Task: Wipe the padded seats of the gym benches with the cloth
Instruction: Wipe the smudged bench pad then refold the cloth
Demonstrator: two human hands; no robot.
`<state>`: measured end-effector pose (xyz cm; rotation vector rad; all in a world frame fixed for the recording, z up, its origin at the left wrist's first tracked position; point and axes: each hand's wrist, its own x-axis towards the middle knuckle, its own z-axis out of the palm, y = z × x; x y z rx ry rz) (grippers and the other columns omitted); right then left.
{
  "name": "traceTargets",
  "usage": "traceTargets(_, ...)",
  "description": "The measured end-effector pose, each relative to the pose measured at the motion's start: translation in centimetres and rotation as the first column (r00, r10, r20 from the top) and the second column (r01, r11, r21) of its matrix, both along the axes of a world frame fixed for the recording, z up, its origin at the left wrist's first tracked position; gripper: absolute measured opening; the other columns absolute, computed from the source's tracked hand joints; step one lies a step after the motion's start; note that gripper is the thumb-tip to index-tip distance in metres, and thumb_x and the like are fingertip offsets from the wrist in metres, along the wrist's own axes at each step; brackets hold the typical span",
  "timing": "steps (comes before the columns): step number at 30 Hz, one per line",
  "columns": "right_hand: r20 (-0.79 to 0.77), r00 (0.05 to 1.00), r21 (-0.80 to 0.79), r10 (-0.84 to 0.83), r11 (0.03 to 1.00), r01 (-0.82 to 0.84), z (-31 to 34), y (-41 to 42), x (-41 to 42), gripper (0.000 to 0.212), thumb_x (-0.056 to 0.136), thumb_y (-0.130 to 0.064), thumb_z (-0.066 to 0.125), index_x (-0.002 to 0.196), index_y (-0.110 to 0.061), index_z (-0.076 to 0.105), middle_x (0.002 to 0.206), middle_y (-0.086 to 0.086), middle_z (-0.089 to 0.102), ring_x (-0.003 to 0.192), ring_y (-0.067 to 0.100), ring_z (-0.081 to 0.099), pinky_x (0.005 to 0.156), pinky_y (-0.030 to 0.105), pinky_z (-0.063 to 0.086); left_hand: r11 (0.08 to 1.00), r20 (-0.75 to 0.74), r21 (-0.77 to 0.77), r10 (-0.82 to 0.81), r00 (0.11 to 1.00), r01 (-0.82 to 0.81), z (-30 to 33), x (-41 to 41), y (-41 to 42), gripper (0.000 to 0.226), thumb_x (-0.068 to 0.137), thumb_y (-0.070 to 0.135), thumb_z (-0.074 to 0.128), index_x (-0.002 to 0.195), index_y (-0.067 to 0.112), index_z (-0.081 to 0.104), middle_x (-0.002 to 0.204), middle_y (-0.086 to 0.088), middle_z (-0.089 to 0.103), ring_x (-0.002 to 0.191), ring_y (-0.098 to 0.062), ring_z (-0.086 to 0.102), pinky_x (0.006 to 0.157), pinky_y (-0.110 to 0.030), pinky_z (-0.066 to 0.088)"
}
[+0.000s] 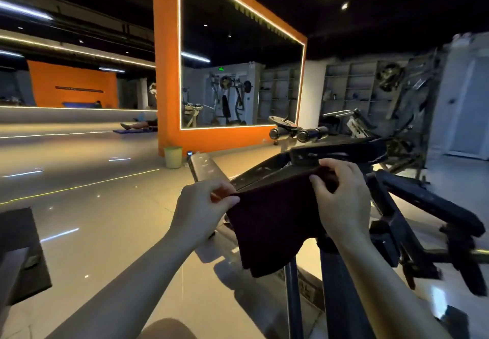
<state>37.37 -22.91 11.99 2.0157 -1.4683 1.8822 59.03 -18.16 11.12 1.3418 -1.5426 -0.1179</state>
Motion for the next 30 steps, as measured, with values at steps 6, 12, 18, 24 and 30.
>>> traceTargets(6, -0.046, 0.975, -0.074, -0.215, 0.974, 0.212, -0.2, -4.2, 2.1, 0.024, 0.093, -0.009, 0.061, 0.116, -0.013, 0.064, 0.117, 0.001, 0.057, 0.097, 0.003, 0.047, 0.073, -0.002, 0.033, 0.989, 0.014, -0.009, -0.151, 0.988, 0.151, -0.5, 2.0, -6.9, 0.017, 0.085, 0.022, 0.073, 0.085, 0.037, 0.064, 0.09, 0.019, 0.063, 0.09, -0.001, 0.056, 0.072, -0.019, 0.042)
traceTargets(12, 0.007, 0.93, -0.13, -0.367, 0.922, 0.365, 0.2, -8.6, 1.3, 0.021, 0.093, -0.008, 0.06, 0.113, -0.012, 0.065, 0.111, 0.003, 0.058, 0.093, 0.001, 0.045, 0.076, -0.002, 0.032, 0.951, 0.099, -0.036, -0.302, 0.948, 0.307, 0.3, 1.4, -13.9, 0.012, 0.085, 0.023, 0.073, 0.088, 0.031, 0.066, 0.089, 0.017, 0.061, 0.09, -0.001, 0.055, 0.077, -0.017, 0.042)
traceTargets(18, 0.058, 0.868, -0.152, -0.494, 0.855, 0.496, 0.4, -13.3, -0.7, 0.028, 0.095, -0.009, 0.059, 0.123, -0.011, 0.06, 0.121, 0.005, 0.056, 0.097, -0.005, 0.041, 0.079, -0.007, 0.028, 0.904, 0.141, -0.092, -0.402, 0.905, 0.417, 0.0, -1.6, -21.5, 0.011, 0.085, 0.023, 0.072, 0.09, 0.031, 0.066, 0.09, 0.018, 0.061, 0.09, -0.004, 0.057, 0.078, -0.017, 0.044)
traceTargets(24, -0.043, 0.783, -0.167, -0.621, 0.777, 0.607, 0.8, -18.8, -2.0, 0.044, 0.096, -0.009, 0.057, 0.139, -0.007, 0.048, 0.139, 0.011, 0.045, 0.118, 0.011, 0.044, 0.085, -0.004, 0.027, 0.886, 0.18, -0.168, -0.403, 0.897, 0.432, -0.9, -3.9, -28.2, 0.018, 0.086, 0.02, 0.072, 0.104, 0.021, 0.069, 0.099, 0.015, 0.059, 0.09, 0.0, 0.05, 0.074, 0.0, 0.032)
traceTargets(30, -0.22, 0.657, -0.219, -0.721, 0.693, 0.687, 0.5, -24.0, -6.2, 0.051, 0.1, -0.02, 0.049, 0.148, -0.011, 0.037, 0.15, 0.015, 0.037, 0.137, 0.033, 0.038, 0.1, 0.054, 0.047, 0.848, 0.196, -0.288, -0.403, 0.894, 0.446, -1.5, -4.3, -34.5, 0.037, 0.094, 0.039, 0.055, 0.127, 0.022, 0.057, 0.123, 0.005, 0.061, 0.109, -0.005, 0.049, 0.093, -0.026, 0.044)
